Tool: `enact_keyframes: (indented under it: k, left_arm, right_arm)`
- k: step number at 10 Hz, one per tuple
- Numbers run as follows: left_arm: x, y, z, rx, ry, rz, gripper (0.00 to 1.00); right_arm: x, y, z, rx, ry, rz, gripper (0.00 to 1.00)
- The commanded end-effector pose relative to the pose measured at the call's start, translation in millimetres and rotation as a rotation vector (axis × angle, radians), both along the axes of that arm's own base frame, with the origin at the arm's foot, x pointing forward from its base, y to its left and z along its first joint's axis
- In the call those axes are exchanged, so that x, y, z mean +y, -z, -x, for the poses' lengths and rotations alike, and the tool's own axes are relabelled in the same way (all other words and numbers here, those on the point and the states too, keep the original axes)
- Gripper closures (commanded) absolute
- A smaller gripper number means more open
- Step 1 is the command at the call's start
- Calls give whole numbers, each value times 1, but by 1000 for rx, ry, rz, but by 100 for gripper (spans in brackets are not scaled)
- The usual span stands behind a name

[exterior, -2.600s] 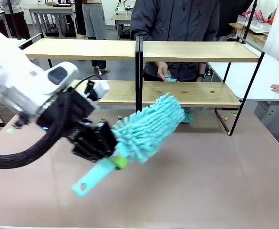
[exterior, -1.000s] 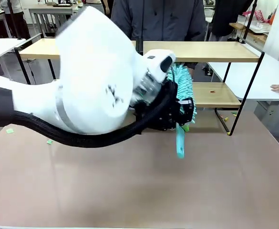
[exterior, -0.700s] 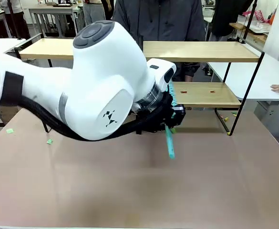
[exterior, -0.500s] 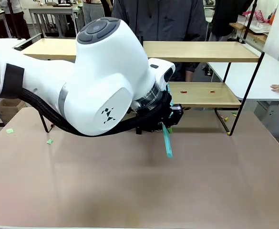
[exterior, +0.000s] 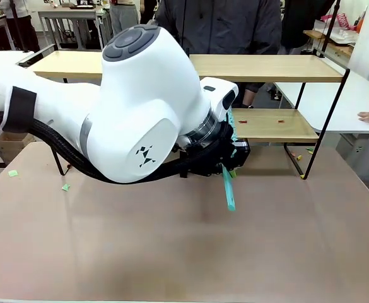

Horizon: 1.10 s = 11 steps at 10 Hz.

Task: Clean the shelves.
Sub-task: Clean another randomly selected level of the Shelf with the Duster.

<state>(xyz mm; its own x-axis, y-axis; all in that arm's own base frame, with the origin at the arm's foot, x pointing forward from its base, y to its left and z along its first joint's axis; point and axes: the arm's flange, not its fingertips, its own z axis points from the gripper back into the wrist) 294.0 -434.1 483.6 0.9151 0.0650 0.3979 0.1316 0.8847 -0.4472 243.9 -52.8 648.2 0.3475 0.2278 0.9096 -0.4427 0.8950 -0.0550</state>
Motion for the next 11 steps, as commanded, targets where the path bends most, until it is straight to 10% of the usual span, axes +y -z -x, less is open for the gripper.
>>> enact_keyframes:
  k: [1,7,11]
  left_arm:
    - [-15,-11,-15,-52,-32,-33,87]
    - [-45,-5,-69,-4,-218,-230,87]
    - [-69,12,-100,49,-137,-280,87]
  right_arm:
    - [-2,0,0,-7,-5,5,0]
    - [-2,0,0,-7,-5,5,0]
    - [-2,0,0,-7,-5,5,0]
